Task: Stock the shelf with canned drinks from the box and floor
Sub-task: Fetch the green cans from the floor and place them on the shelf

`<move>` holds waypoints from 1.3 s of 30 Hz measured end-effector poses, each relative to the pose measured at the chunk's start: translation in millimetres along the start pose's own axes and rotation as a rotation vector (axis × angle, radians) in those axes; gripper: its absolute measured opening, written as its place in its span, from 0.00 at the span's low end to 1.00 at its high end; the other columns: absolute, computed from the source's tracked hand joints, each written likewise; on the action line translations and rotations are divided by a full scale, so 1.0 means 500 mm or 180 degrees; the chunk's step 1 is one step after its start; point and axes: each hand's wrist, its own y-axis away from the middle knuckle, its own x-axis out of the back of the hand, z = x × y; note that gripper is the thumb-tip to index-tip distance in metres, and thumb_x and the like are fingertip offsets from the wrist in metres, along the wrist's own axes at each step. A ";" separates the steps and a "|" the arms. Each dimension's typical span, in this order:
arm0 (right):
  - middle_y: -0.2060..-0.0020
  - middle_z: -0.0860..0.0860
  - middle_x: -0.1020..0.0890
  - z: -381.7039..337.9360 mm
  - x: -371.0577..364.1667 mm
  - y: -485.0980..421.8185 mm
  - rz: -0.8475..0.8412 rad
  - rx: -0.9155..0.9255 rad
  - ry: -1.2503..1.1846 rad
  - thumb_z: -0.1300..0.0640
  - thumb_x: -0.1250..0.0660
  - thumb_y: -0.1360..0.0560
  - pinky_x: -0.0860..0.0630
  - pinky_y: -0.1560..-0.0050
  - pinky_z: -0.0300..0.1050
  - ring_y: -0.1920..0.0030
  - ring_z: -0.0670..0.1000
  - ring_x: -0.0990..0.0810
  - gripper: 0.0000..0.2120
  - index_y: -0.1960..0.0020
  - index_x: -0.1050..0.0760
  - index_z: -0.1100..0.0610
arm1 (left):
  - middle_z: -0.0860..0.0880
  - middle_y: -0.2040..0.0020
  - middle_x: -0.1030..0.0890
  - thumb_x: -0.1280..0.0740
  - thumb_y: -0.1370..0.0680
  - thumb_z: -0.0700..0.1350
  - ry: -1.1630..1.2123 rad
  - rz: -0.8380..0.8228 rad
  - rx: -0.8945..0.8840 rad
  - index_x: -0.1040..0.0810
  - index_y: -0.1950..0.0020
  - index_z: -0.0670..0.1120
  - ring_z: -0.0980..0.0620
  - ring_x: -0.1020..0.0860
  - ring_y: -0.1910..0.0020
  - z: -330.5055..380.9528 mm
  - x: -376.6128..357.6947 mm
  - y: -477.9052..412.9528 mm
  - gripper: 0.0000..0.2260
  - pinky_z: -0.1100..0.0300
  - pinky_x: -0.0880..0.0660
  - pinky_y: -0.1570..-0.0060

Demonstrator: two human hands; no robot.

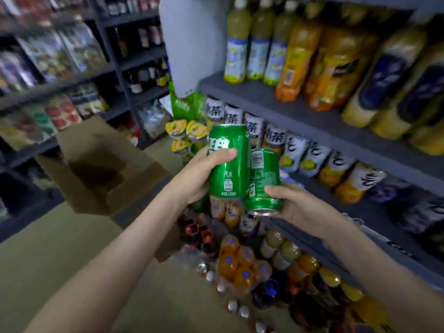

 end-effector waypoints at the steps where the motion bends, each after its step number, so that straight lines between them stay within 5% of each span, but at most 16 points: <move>1: 0.47 0.56 0.17 -0.026 0.018 0.018 0.0101 0.0145 0.0002 0.56 0.30 0.30 0.21 0.47 0.51 0.48 0.54 0.17 0.20 0.39 0.25 0.60 | 0.49 0.59 0.15 0.29 0.36 0.47 -0.0105 -0.0033 -0.0059 0.23 0.48 0.45 0.52 0.17 0.60 0.023 -0.036 -0.020 0.18 0.57 0.20 0.60; 6: 0.40 0.50 0.20 -0.138 0.103 0.096 0.0559 0.0798 0.0291 0.48 0.27 0.30 0.30 0.36 0.57 0.39 0.53 0.22 0.27 0.34 0.28 0.54 | 0.53 0.58 0.15 0.30 0.33 0.51 -0.0760 -0.0282 -0.0559 0.22 0.50 0.50 0.53 0.17 0.58 0.134 -0.186 -0.090 0.14 0.58 0.23 0.59; 14: 0.43 0.45 0.19 -0.318 0.138 0.140 0.1373 0.1703 0.0711 0.43 0.25 0.36 0.31 0.34 0.56 0.41 0.48 0.21 0.31 0.36 0.28 0.50 | 0.55 0.61 0.15 0.25 0.37 0.49 -0.1039 -0.0611 -0.1243 0.21 0.54 0.50 0.57 0.17 0.60 0.291 -0.273 -0.204 0.14 0.60 0.23 0.59; 20: 0.45 0.46 0.17 -0.424 0.107 0.131 0.1835 0.2217 0.0979 0.45 0.26 0.34 0.28 0.37 0.52 0.44 0.48 0.19 0.28 0.37 0.27 0.51 | 0.53 0.56 0.15 0.26 0.32 0.48 -0.1154 -0.0897 -0.1563 0.21 0.48 0.48 0.55 0.17 0.56 0.401 -0.250 -0.313 0.14 0.63 0.22 0.59; 26: 0.51 0.44 0.16 -0.535 0.049 0.138 0.2490 0.3013 0.1377 0.50 0.24 0.35 0.22 0.53 0.36 0.50 0.45 0.17 0.23 0.42 0.25 0.50 | 0.50 0.54 0.15 0.21 0.42 0.53 -0.0951 -0.1113 -0.1758 0.22 0.44 0.45 0.53 0.17 0.55 0.481 -0.244 -0.433 0.29 0.57 0.21 0.56; 31: 0.49 0.49 0.16 -0.671 0.052 0.152 0.3256 0.3671 0.1472 0.51 0.24 0.35 0.23 0.50 0.39 0.49 0.47 0.17 0.26 0.40 0.27 0.55 | 0.49 0.51 0.16 0.20 0.43 0.53 -0.0718 -0.1328 -0.1829 0.22 0.44 0.45 0.52 0.17 0.53 0.508 -0.276 -0.503 0.31 0.56 0.21 0.54; 39: 0.45 0.49 0.21 -0.791 0.142 0.137 0.4193 0.3309 0.1785 0.47 0.25 0.33 0.22 0.46 0.42 0.48 0.47 0.19 0.32 0.35 0.33 0.56 | 0.53 0.50 0.18 0.22 0.37 0.54 -0.0816 -0.1143 -0.1658 0.22 0.49 0.53 0.52 0.19 0.50 0.477 -0.332 -0.589 0.20 0.53 0.22 0.50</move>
